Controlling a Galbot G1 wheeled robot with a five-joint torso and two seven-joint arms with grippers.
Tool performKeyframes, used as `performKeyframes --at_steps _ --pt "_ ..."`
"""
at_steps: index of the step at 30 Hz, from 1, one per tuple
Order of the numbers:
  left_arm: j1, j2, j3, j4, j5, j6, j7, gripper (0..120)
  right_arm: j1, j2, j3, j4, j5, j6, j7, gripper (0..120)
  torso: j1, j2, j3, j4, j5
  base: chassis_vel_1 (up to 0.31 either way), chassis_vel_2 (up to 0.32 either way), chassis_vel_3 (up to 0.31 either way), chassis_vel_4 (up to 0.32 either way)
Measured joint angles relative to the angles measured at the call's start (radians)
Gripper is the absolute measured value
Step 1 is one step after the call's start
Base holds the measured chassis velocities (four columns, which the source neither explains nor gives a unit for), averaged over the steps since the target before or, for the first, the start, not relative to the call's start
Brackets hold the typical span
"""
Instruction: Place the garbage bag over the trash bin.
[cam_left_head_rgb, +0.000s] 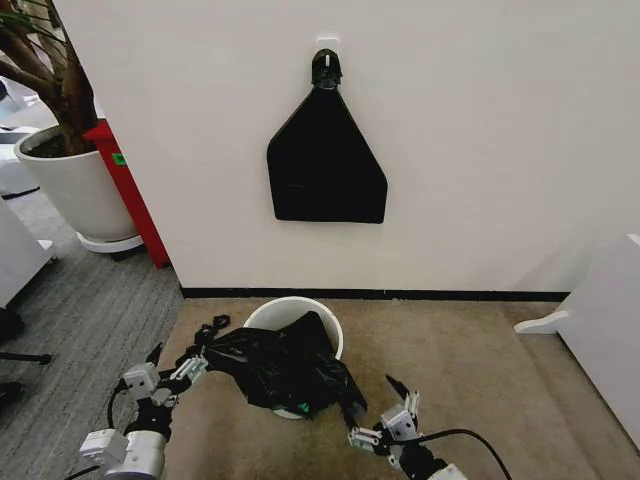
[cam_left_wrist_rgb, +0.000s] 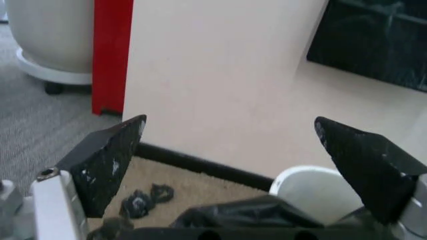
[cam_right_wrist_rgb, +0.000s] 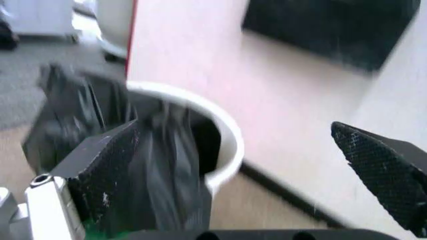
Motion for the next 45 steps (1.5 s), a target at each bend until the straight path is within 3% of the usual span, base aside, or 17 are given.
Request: performKeyframes --at_steps 10,19,45 --pt "-0.002 -0.018 0.005 -0.012 0.012 0.012 -0.004 99 0.069 -0.045 -0.051 -0.033 -0.019 0.014 -0.127 100 0.0 0.0 0.0 -0.0001 -0.0002 0.0 0.0 0.0 0.0" --pt "0.002 -0.039 -0.008 -0.064 -0.002 0.05 -0.04 97 0.217 -0.053 -0.088 -0.149 -0.229 0.062 -0.245 100 0.0 0.0 0.0 0.0 0.0 0.0 0.0 0.0 0.0" --pt "0.018 -0.099 0.014 -0.073 0.038 0.051 -0.035 97 0.396 0.018 -0.212 -0.276 -0.553 0.094 -0.309 100 0.0 0.0 0.0 0.0 -0.0002 0.0 0.0 0.0 0.0"
